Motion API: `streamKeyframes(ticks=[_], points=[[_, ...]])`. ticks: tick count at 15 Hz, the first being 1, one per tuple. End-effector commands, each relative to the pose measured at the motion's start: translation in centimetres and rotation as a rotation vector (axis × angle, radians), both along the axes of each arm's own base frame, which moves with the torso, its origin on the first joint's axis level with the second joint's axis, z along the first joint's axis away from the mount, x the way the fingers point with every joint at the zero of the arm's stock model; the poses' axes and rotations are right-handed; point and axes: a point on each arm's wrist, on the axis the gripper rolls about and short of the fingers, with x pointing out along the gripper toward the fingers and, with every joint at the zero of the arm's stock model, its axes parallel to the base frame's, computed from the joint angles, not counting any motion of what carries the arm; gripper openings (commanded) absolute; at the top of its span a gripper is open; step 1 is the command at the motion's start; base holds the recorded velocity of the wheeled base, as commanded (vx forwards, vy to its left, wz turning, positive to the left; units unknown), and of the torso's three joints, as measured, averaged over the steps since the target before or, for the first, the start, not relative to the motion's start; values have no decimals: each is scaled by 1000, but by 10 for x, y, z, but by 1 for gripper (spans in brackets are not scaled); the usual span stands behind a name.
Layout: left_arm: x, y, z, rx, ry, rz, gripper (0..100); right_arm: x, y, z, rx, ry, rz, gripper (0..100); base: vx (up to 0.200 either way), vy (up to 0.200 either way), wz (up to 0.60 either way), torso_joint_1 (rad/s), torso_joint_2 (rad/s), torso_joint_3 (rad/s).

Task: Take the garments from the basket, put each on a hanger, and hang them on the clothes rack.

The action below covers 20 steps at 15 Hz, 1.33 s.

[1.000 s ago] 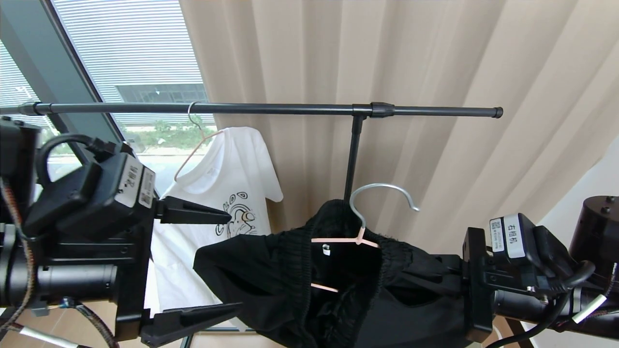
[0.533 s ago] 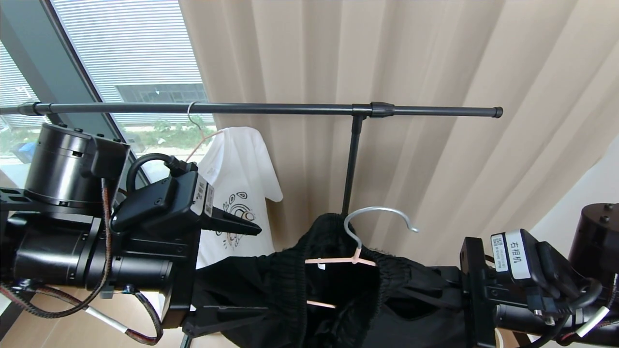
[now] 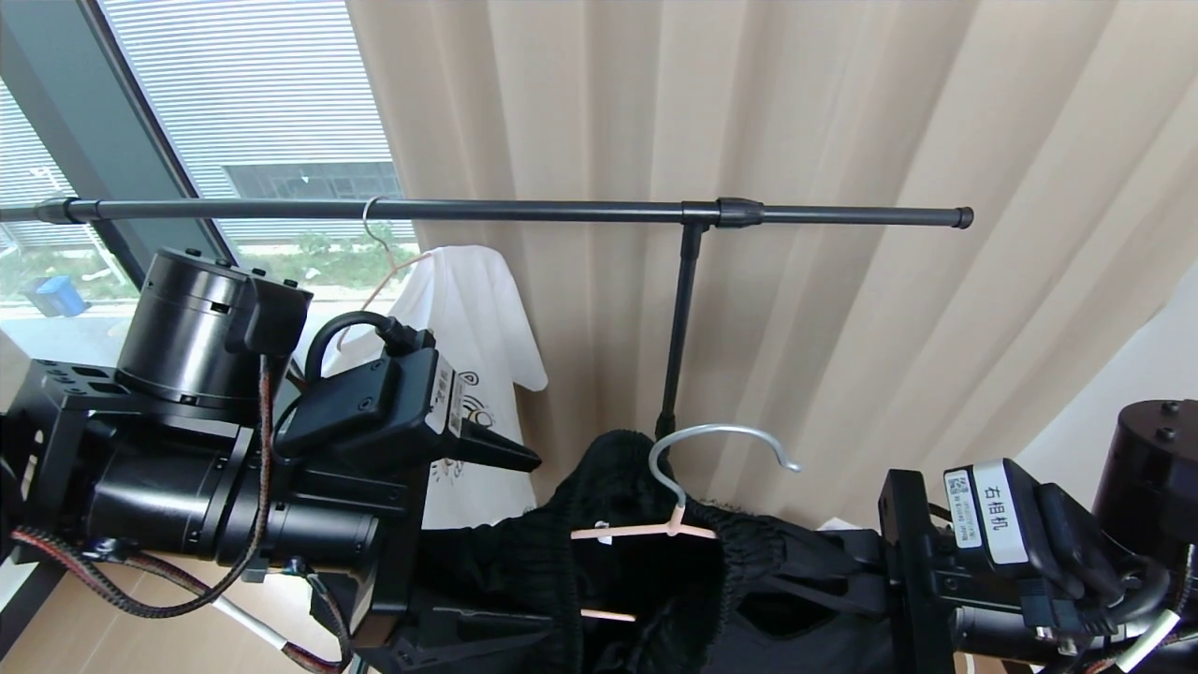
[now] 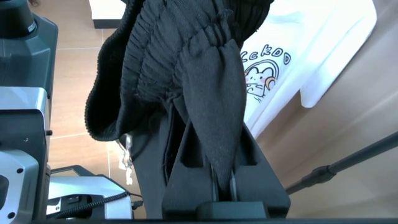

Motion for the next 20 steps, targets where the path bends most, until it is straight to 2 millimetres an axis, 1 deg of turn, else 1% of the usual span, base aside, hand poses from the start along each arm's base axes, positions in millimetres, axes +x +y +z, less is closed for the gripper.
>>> streamKeyframes(ticks=[1,5,6,20], points=[[1,-1,-2,4,9,-3,100,0,0,0,1,-1,2,0,0,0,0,0,0,0],[-1,-4,-4,10,15,-18,100,1,1,2,6,-6,0,0,0,0,0,0,0,0],[-1,-4,-5,11,18,-18,0,1,1,2,7,-8,0,0,0,0,0,0,0,0],[-4,-4,-7,13,15,-24,0,3,2,4,6,-11,-17,0,0,0,0,0,0,0]])
